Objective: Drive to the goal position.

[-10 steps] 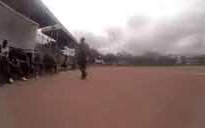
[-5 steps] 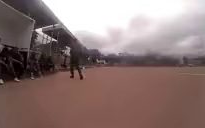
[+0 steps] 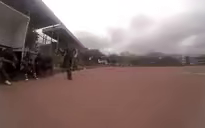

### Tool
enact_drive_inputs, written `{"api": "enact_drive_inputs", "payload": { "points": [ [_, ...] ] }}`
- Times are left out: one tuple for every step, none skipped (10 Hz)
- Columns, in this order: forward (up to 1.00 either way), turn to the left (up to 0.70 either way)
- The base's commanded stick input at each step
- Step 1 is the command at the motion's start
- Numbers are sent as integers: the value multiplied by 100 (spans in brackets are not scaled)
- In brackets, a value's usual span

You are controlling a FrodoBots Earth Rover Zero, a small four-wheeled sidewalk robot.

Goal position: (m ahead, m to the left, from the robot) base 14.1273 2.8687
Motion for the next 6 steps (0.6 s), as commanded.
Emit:
{"api": "enact_drive_inputs", "payload": {
  "points": [
    [100,0],
    [100,0],
    [100,0],
    [100,0],
    [100,0],
    [100,0]
  ]
}}
